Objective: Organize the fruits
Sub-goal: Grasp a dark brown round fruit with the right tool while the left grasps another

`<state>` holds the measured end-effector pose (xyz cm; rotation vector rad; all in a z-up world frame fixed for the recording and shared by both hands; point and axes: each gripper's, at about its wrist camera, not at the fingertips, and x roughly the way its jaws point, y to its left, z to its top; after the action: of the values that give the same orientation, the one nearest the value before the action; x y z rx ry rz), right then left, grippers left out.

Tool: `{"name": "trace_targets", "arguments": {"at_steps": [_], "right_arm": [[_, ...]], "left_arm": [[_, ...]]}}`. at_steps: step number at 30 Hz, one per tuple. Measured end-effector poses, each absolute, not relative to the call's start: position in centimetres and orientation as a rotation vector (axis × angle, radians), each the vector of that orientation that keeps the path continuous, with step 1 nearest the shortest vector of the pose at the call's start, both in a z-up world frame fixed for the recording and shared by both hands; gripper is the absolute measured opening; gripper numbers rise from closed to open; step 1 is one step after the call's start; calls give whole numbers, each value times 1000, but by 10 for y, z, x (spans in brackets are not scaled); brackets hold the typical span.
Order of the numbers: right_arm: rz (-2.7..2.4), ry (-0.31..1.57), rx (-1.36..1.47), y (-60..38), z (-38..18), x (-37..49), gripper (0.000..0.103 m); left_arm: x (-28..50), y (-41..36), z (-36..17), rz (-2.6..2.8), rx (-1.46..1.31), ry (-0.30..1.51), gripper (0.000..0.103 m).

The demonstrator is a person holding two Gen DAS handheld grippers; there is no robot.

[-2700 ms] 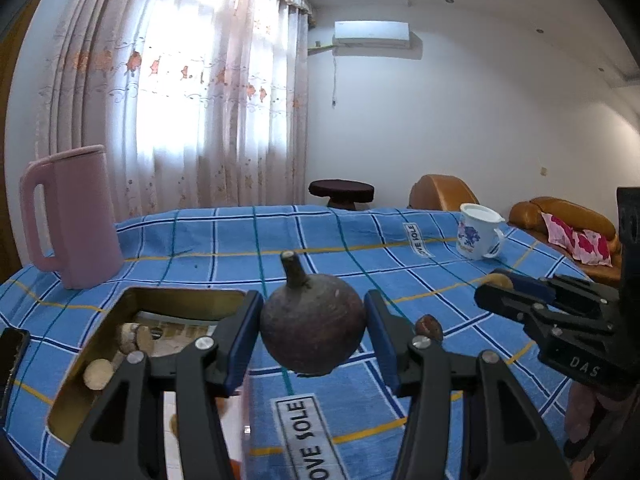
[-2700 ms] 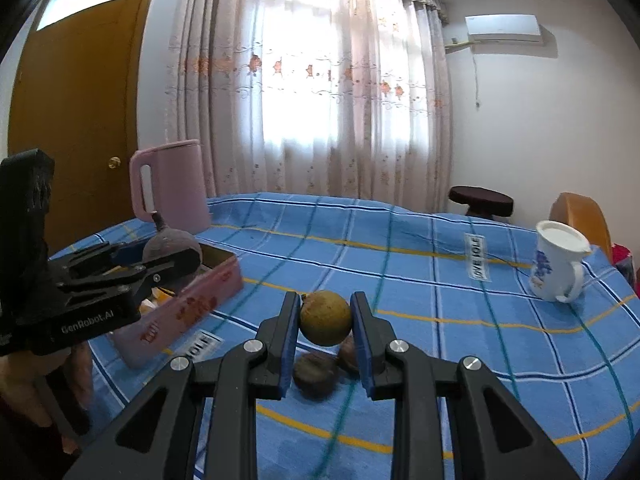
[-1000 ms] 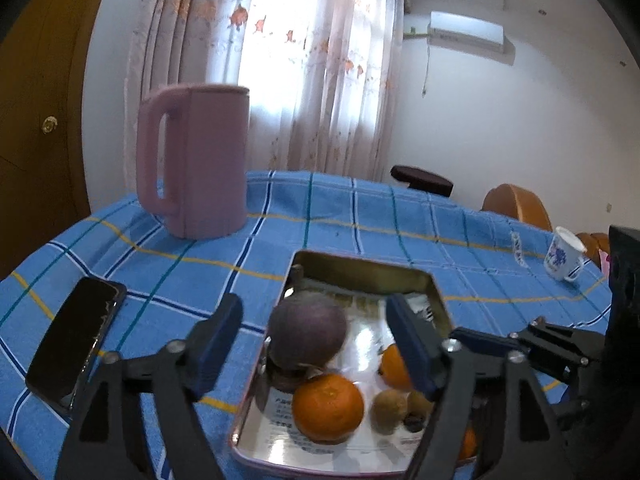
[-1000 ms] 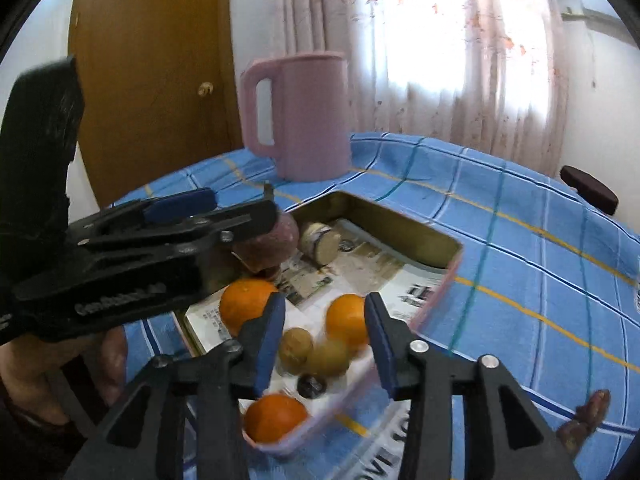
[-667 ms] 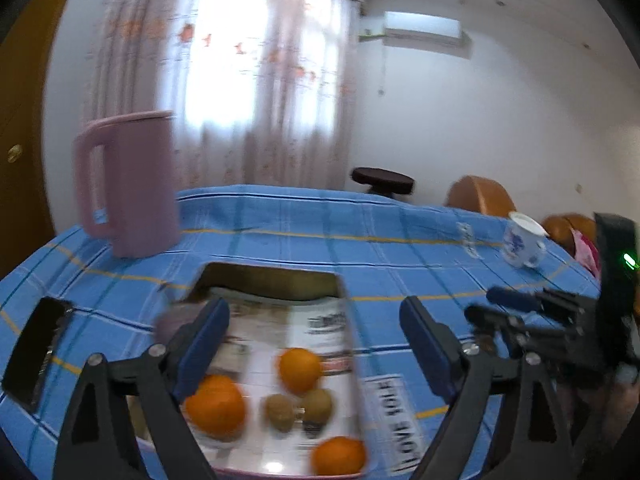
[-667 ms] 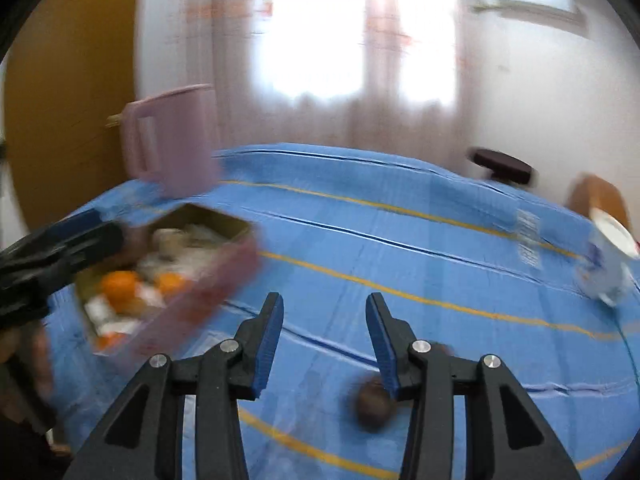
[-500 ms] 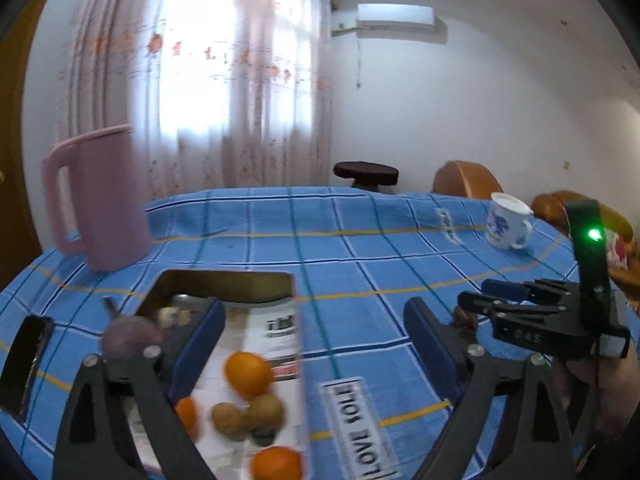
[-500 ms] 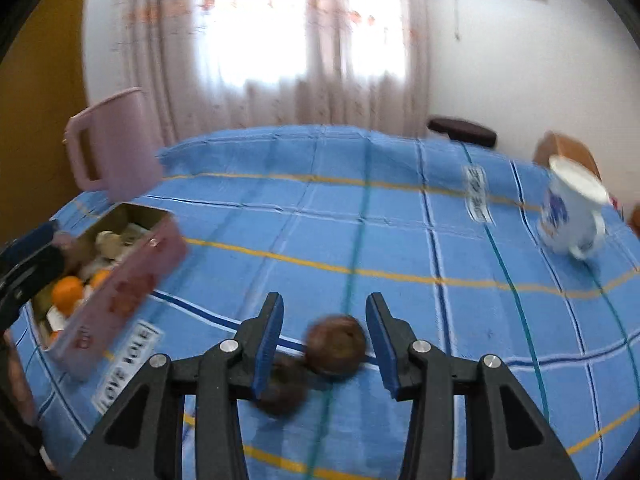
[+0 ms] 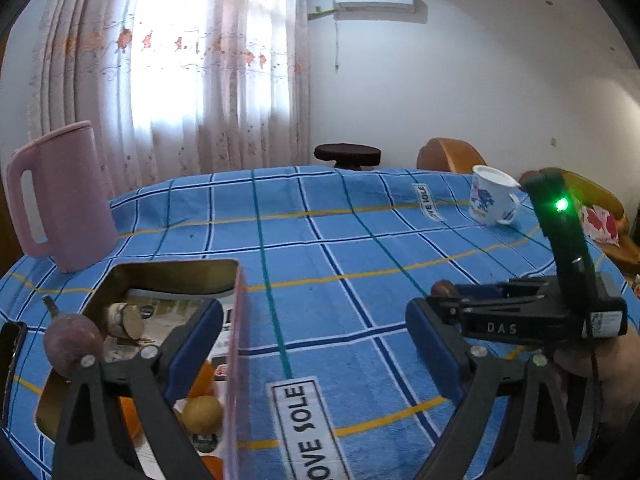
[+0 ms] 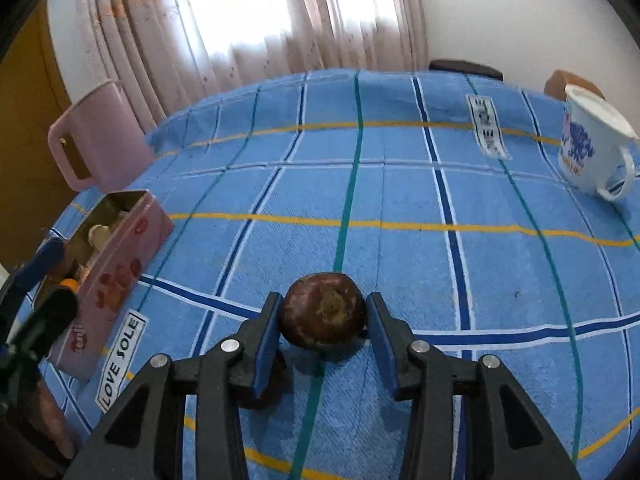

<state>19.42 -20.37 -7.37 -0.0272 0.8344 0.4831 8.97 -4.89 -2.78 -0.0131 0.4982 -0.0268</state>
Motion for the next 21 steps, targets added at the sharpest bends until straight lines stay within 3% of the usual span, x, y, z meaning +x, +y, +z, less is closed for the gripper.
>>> {"name": "trace_targets", "arguments": {"at_steps": [8, 14, 16, 21], "right_arm": [[364, 772, -88, -231, -66, 184, 44], [327, 757, -36, -263, -63, 186, 44], [335, 753, -19, -267, -63, 186, 44], [354, 751, -7, -267, -62, 185, 44]], "left_arm": [[106, -86, -33, -161, 2, 575, 95], [130, -113, -44, -249, 8, 692, 84], [137, -123, -51, -265, 30, 733, 76], [155, -130, -67, -293, 27, 857, 40]]}}
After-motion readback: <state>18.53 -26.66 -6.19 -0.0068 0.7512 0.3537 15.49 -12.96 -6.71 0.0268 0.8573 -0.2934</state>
